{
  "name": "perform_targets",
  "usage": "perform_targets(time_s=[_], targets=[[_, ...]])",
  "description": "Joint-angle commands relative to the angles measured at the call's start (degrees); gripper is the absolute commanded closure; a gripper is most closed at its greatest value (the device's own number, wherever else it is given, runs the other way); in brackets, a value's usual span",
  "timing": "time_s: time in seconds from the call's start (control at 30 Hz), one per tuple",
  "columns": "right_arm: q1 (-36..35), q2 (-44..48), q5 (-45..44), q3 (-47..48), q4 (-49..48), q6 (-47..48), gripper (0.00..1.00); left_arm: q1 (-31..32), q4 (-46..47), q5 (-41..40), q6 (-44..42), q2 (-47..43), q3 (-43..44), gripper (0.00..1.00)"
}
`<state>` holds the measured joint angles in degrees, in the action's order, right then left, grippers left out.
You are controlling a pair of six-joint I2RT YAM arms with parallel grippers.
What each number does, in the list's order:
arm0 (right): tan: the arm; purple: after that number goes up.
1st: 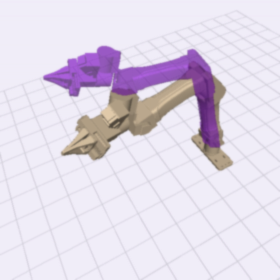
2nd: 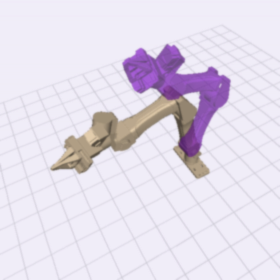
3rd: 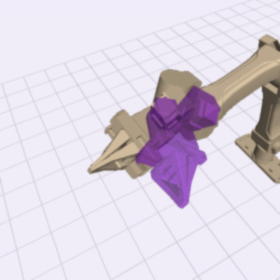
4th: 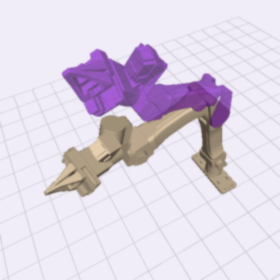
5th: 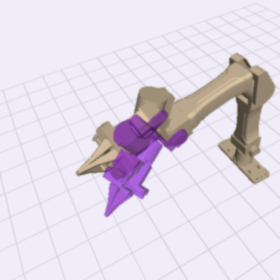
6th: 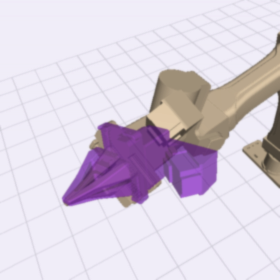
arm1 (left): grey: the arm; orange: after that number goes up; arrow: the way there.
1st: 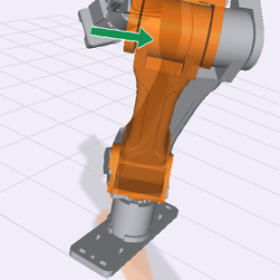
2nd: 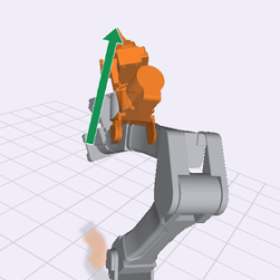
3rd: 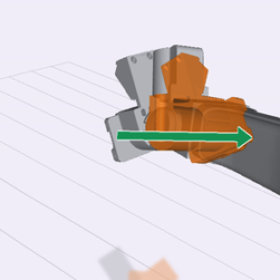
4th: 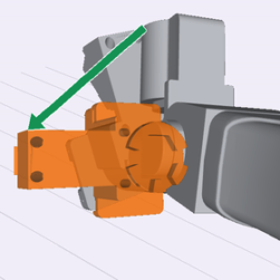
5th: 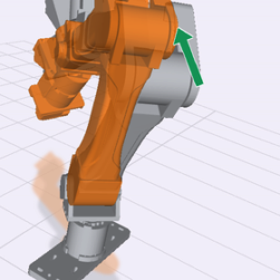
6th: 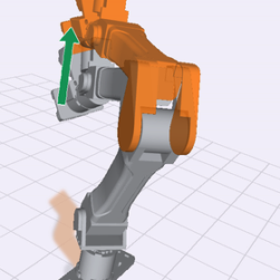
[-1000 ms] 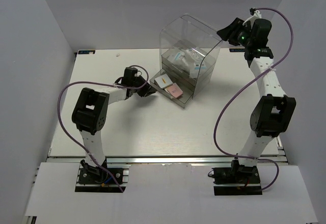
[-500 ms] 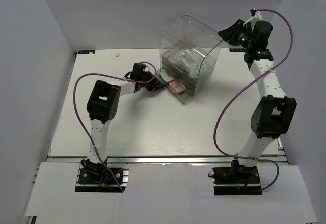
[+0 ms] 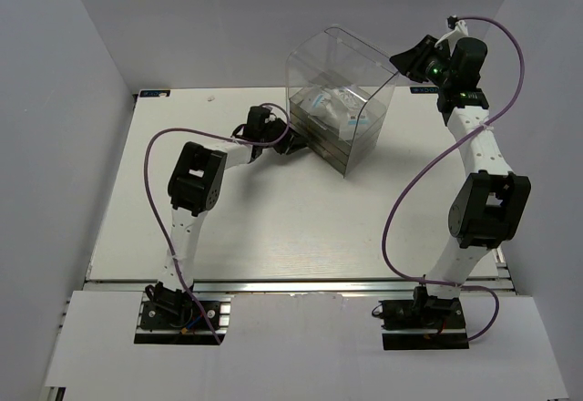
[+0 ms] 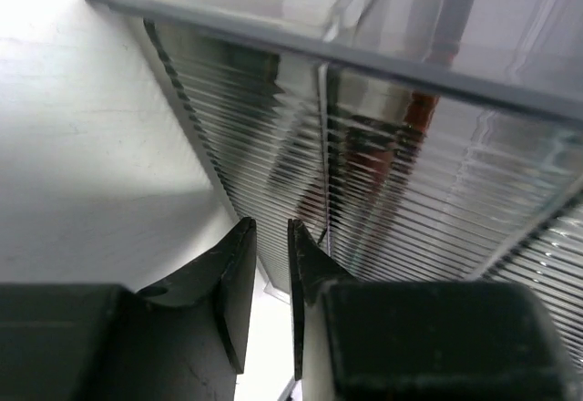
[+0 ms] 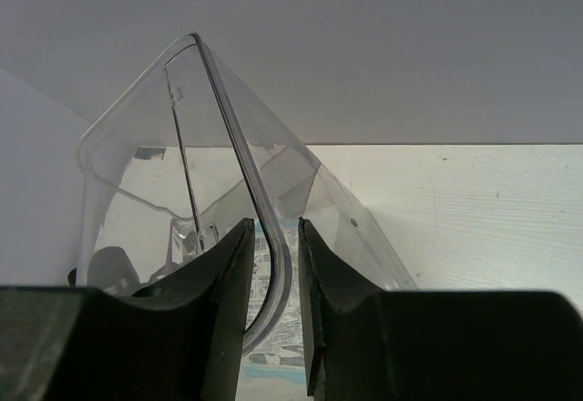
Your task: Organize the makeup
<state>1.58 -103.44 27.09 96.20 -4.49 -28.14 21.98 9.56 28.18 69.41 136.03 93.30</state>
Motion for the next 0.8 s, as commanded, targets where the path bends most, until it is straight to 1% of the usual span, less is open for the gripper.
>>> perform_targets(time_s=[0.0,0.07,0.17,0.2,0.27,0.3,0.33,0.43,0.47,0.53,0.57,0.77], targets=[[-1.15,0.17,4.72,-2.16,7.66,1.42,0.69,0.52,3.01,1.17,1.26,-0.59,1.89,0.67],[-1.15,0.17,4.81,-1.99,7.66,1.42,0.67,0.44,3.09,1.17,1.34,-0.50,2.06,0.65],[-1.06,0.34,4.64,-1.90,7.66,1.51,0.58,0.52,3.27,1.17,1.35,-0.76,1.80,0.62],[-1.14,0.52,4.55,-1.81,7.66,1.86,0.46,0.52,3.27,1.08,1.35,-1.11,1.54,0.62],[-0.97,0.69,3.24,-0.76,8.53,3.61,0.29,0.35,3.62,0.30,0.82,-2.43,-0.90,0.59],[-0.88,0.95,2.80,-0.41,8.80,4.32,0.14,0.26,3.62,-0.14,0.56,-4.26,-2.05,0.57],[-0.71,1.13,2.44,0.03,8.97,5.11,0.11,0.17,3.80,-0.41,0.47,-5.41,-3.46,0.53],[0.52,1.57,2.18,2.05,9.32,7.13,0.11,-0.88,6.42,-1.99,0.64,-10.42,-9.78,0.38],[1.22,1.83,2.18,3.19,9.41,8.01,0.11,-1.06,6.69,-2.86,0.12,-11.74,-11.11,0.28],[1.84,2.27,2.26,4.34,9.94,9.06,0.11,-1.58,6.61,-3.22,-0.85,-15.24,-14.19,0.17],[2.28,2.62,2.26,4.87,10.29,10.29,0.11,-1.76,6.09,-3.31,-2.16,-16.31,-14.89,0.02],[2.98,5.69,2.79,7.60,13.54,14.86,0.11,-2.99,3.19,-3.75,-7.52,-25.17,-20.25,0.02]])
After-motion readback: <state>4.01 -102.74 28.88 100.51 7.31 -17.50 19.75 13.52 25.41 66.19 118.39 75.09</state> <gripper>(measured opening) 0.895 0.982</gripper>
